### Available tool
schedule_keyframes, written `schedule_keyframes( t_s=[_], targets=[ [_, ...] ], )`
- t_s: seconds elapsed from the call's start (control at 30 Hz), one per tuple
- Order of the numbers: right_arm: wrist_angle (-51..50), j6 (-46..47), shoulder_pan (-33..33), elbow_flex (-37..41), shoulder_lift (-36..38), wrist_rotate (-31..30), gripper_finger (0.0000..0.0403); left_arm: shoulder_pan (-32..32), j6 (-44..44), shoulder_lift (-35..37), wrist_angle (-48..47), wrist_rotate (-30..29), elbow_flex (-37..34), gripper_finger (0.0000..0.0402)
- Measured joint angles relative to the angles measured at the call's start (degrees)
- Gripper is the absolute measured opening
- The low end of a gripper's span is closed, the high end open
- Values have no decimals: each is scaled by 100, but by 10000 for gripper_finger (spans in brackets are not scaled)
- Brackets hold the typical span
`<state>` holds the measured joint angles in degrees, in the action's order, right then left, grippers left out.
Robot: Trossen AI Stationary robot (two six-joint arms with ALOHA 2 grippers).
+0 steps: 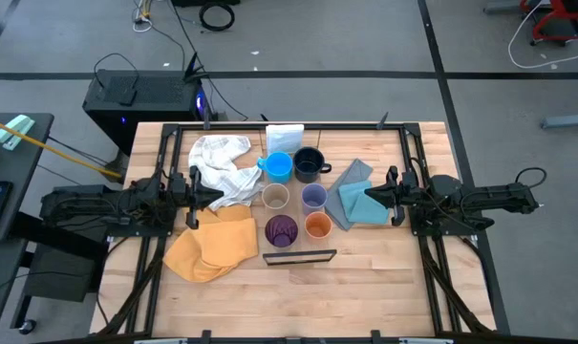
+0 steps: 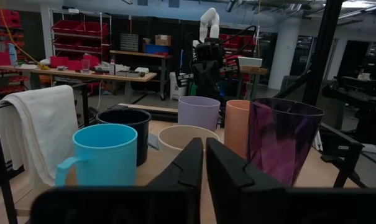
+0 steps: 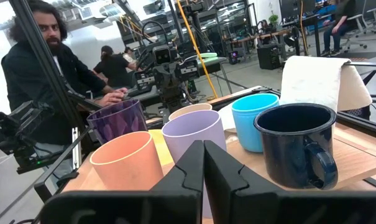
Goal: Stack small to large cups/mugs on shelf
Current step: Return to Home Position
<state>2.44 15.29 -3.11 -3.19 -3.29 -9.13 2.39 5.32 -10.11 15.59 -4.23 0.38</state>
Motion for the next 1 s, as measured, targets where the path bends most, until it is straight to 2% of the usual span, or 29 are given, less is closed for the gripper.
schedule_keyframes(
  t_s=[0.23, 0.6, 1.0],
  targets=[
    [0, 0, 0, 1, 0, -1, 16, 0, -2, 0, -2, 0, 0, 36],
    [2, 0, -1, 1, 0, 1, 16, 0, -1, 0, -1, 0, 0, 23],
    [1, 0, -1, 1, 0, 0, 16, 0, -2, 0, -2, 0, 2, 39]
  ],
)
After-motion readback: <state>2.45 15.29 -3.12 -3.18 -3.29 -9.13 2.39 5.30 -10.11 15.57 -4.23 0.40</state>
